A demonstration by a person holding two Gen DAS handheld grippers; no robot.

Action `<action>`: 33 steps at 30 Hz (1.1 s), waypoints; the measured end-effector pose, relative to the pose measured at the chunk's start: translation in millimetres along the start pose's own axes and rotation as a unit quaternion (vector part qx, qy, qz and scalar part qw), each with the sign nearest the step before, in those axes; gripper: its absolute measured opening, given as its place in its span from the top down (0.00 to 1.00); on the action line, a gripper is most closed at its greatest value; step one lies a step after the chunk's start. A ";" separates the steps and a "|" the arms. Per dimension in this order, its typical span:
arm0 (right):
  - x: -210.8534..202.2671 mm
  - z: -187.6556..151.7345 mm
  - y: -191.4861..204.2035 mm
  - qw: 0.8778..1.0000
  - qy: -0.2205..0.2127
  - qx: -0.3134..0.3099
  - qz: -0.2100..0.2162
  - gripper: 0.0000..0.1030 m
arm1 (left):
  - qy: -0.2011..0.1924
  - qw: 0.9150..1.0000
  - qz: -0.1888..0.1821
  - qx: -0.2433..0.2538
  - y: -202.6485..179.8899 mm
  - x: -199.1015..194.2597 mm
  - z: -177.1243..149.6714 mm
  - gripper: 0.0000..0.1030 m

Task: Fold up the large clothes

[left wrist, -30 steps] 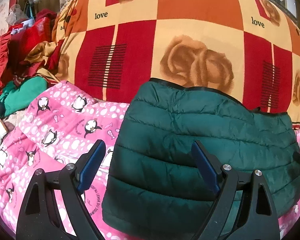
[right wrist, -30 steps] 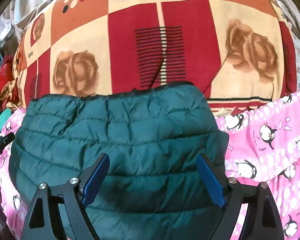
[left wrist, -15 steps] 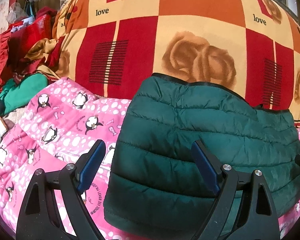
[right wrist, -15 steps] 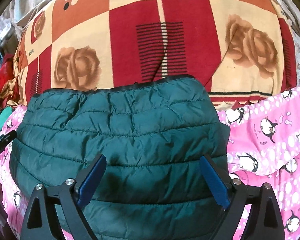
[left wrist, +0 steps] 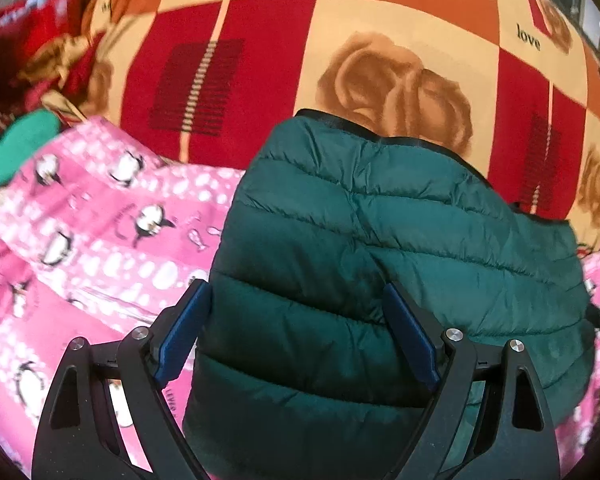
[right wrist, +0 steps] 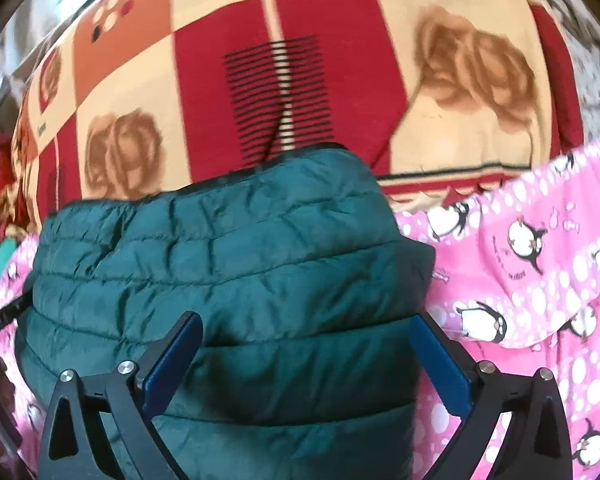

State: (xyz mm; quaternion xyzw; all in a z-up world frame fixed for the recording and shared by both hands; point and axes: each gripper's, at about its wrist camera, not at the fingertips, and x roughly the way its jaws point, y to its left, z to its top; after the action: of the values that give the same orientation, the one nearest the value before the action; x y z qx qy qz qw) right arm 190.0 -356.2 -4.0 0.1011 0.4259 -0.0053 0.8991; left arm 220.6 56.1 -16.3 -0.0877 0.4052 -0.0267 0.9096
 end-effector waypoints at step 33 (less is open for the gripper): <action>31.0 1.0 -37.2 0.983 0.024 0.023 0.183 0.60 | 0.065 0.987 -0.148 -0.026 -12.9 28.3 7.8 0.55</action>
State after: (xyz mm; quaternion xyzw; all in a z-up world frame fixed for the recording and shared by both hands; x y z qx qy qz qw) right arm 207.1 -390.5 -33.7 0.1979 0.4210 0.1518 0.8721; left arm 245.6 41.1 -29.6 -0.1684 0.4470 -0.1559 0.8646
